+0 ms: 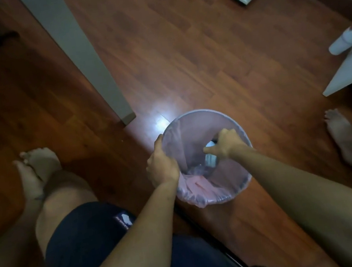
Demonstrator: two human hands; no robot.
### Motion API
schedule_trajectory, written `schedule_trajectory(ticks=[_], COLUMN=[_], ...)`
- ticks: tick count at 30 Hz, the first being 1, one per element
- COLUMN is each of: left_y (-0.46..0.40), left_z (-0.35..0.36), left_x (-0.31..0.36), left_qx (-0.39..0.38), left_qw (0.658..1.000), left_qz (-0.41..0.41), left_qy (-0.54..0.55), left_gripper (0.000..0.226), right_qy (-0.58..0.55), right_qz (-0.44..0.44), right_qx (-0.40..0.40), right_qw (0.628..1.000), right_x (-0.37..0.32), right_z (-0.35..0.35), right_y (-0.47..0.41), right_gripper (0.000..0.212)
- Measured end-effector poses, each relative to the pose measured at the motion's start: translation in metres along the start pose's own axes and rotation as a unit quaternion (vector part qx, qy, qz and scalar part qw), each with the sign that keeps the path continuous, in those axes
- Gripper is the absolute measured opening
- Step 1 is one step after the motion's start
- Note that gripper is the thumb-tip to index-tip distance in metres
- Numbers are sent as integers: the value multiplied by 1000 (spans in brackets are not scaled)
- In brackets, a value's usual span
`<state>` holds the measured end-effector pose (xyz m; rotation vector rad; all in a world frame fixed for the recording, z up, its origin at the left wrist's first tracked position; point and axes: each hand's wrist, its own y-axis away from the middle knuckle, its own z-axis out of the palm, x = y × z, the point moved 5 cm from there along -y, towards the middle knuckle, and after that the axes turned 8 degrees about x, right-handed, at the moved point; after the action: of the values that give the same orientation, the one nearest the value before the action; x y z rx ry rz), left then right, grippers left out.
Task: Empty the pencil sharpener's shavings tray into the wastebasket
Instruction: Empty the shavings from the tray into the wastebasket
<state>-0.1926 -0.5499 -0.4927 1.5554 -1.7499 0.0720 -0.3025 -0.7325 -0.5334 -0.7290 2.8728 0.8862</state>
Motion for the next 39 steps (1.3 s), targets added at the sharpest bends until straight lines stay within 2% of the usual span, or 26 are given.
schedule_trajectory(ticks=[3, 17, 23, 27, 29, 33, 35, 39], left_y=[-1, -4, -9, -6, -4, 7, 16, 36], left_z=[1, 4, 4, -11, -29, -79, -106, -162], left_x=[-2, -8, -3, 13, 25, 58, 78, 110], left_qx=[1, 2, -18, -44, -41, -12, 9, 60], left_qw=[1000, 1000, 999, 999, 999, 996, 993, 983], left_qz=[-6, 4, -29, -3, 31, 88, 118, 169], left_qy=[-1, 6, 38, 26, 11, 11, 20, 46], left_gripper=[60, 66, 52, 51, 45, 36, 33, 31], right_qy=[40, 66, 64, 32, 16, -119, -177, -349], right_qz=[7, 20, 3, 5, 2, 30, 30, 29], right_qx=[2, 5, -38, -47, -35, 7, 22, 40], right_qw=[999, 998, 997, 998, 999, 992, 984, 936], right_x=[-10, -25, -37, -52, -62, -79, -88, -108], right_z=[9, 8, -7, -35, -55, -98, -123, -169], right_y=[-4, 2, 10, 25, 36, 63, 81, 119], right_gripper=[71, 64, 64, 51, 51, 65, 65, 64])
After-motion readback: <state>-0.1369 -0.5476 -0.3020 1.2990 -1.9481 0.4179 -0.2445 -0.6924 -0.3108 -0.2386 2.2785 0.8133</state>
